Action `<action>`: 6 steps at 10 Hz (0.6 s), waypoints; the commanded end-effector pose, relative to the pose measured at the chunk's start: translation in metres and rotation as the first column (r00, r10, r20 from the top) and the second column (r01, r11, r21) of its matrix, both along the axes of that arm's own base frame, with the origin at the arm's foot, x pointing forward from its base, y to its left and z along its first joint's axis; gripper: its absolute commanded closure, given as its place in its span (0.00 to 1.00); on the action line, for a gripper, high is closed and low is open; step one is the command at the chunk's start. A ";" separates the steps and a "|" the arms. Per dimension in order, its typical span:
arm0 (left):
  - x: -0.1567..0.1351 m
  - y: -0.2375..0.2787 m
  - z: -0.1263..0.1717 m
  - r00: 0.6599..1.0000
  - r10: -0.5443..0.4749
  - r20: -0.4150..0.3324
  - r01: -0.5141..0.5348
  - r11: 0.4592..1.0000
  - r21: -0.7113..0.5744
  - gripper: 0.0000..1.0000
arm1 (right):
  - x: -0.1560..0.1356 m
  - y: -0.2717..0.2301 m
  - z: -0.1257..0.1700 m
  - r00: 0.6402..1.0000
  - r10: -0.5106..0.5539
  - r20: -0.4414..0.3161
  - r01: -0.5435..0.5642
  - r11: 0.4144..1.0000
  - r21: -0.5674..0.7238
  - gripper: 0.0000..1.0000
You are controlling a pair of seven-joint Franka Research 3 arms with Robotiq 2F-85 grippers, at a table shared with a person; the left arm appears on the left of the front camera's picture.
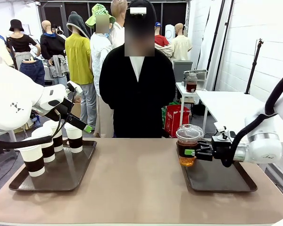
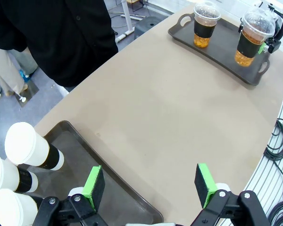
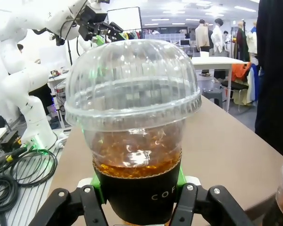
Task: Distribute the coffee onto the tray.
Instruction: Pick up another iced Americano from the middle of the table and place it on the right Handle tray.
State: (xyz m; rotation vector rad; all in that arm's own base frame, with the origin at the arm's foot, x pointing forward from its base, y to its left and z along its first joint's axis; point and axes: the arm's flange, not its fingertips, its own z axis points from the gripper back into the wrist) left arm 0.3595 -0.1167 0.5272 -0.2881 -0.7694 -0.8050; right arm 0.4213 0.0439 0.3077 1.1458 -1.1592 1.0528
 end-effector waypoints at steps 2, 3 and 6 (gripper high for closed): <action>0.000 0.001 -0.001 1.000 -0.002 -0.007 0.002 1.000 -0.004 0.00 | -0.007 -0.023 -0.004 0.999 0.012 0.050 -0.012 1.000 0.008 0.40; 0.000 0.001 -0.001 1.000 -0.002 -0.007 0.002 1.000 -0.004 0.00 | -0.004 -0.031 -0.009 0.998 0.007 0.060 -0.007 1.000 0.005 0.40; 0.000 0.001 -0.001 1.000 -0.002 -0.007 0.002 1.000 -0.004 0.00 | -0.003 -0.045 -0.027 0.998 0.022 0.061 -0.022 1.000 0.014 0.40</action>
